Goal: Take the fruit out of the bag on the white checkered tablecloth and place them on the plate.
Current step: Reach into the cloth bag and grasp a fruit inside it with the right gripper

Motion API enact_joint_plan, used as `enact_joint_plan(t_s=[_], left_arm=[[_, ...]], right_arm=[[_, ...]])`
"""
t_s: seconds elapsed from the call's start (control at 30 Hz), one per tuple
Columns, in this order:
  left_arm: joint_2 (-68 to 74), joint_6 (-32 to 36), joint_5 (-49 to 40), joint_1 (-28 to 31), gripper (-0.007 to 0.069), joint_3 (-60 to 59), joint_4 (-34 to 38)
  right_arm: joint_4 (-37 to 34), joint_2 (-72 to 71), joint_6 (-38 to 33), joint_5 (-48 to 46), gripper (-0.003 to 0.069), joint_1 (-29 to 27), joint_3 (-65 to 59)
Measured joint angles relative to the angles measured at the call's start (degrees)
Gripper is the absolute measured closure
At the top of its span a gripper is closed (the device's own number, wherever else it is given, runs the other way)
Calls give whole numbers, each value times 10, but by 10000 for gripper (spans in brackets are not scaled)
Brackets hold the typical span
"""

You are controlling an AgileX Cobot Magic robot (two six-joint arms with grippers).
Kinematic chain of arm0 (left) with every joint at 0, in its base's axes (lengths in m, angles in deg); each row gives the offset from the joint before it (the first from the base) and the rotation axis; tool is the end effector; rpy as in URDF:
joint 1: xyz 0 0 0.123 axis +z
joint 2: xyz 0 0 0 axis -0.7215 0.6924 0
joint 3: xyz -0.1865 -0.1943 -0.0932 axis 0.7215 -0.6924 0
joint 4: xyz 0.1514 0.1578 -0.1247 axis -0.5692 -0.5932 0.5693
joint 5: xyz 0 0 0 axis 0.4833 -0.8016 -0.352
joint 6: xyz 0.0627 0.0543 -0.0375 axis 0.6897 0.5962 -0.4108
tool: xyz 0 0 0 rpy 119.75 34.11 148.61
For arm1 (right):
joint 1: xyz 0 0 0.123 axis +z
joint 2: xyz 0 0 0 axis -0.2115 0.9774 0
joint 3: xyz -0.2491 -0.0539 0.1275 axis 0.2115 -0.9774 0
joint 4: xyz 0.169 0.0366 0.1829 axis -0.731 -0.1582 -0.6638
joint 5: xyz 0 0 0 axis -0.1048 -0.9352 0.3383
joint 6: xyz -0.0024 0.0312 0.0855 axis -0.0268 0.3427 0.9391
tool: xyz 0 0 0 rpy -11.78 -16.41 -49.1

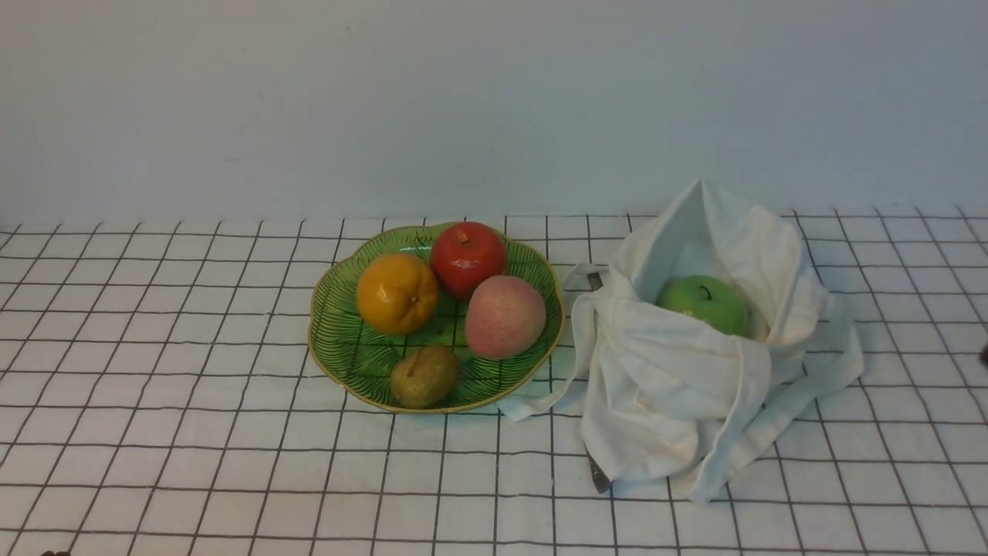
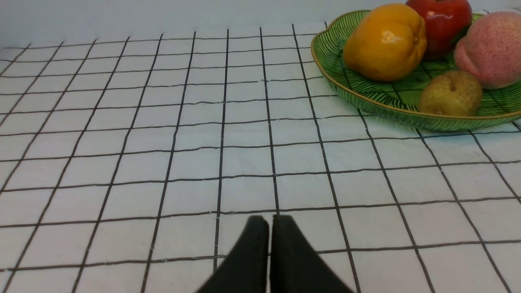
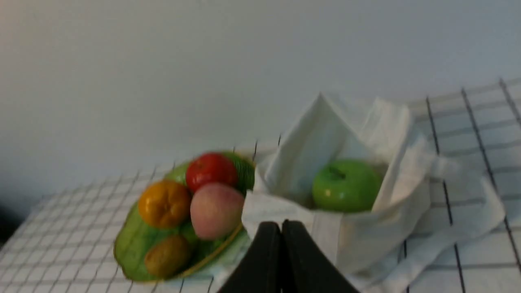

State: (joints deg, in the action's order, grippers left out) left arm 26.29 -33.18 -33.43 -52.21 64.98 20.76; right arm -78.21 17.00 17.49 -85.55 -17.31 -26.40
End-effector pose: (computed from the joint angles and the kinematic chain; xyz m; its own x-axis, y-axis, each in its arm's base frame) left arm 0.0524 -0.0027 0.1699 -0.3059 0.0395 -0.9512 0.0789 0.9968 0.0160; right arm 0.1200 0.0320 0.2972 -0.5291 0.3139 -0.7884 -0.1859 0.8636 0.4686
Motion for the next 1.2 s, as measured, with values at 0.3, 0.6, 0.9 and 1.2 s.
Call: enact_joint_plan(t_s=[0.3,0.6,0.9,1.2], left_arm=[[0,0,0,0,632,0,0],[0,0,0,0,632,0,0],[0,0,0,0,632,0,0],[0,0,0,0,632,0,0]], right_arm=[[-24,246,-105,-27,512,21,129],[-13,443,-197,-19,338,101,286],[147,627,-25,-108,331,111,460],[365,731,90,-139,330,165,557]])
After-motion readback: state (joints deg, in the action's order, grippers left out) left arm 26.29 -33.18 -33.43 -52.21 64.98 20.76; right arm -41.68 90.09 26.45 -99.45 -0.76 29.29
